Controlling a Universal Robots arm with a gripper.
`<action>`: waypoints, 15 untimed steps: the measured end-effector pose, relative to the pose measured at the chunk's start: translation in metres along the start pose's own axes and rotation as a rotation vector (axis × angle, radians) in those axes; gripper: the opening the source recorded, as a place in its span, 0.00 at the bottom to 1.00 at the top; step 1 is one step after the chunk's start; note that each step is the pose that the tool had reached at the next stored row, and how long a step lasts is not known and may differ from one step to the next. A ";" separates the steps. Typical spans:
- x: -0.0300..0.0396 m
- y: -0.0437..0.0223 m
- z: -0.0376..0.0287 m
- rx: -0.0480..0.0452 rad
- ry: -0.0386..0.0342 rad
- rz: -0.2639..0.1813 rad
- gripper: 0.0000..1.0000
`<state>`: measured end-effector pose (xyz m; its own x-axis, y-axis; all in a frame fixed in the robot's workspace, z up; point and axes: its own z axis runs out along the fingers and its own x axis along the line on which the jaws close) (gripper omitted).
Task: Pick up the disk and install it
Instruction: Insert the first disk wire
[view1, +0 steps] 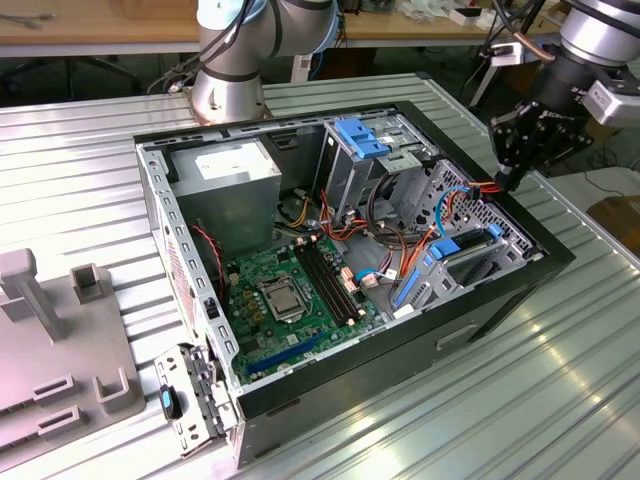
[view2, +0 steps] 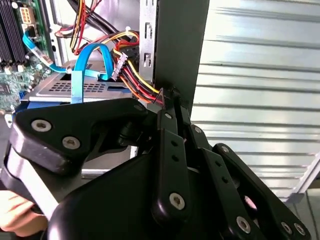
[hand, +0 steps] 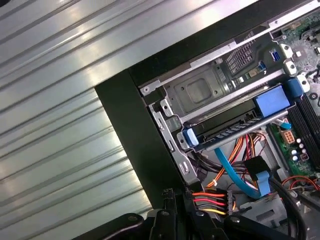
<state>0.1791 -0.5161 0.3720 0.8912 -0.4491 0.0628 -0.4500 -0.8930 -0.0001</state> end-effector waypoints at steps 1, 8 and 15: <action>0.0000 0.0000 0.0000 -0.0007 0.0000 0.011 0.17; 0.0002 0.0004 0.0005 -0.0059 -0.0001 0.097 0.17; -0.0124 0.0113 -0.0002 -0.0063 0.0000 0.104 0.17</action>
<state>0.1630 -0.5206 0.3714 0.8398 -0.5393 0.0628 -0.5403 -0.8415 -0.0003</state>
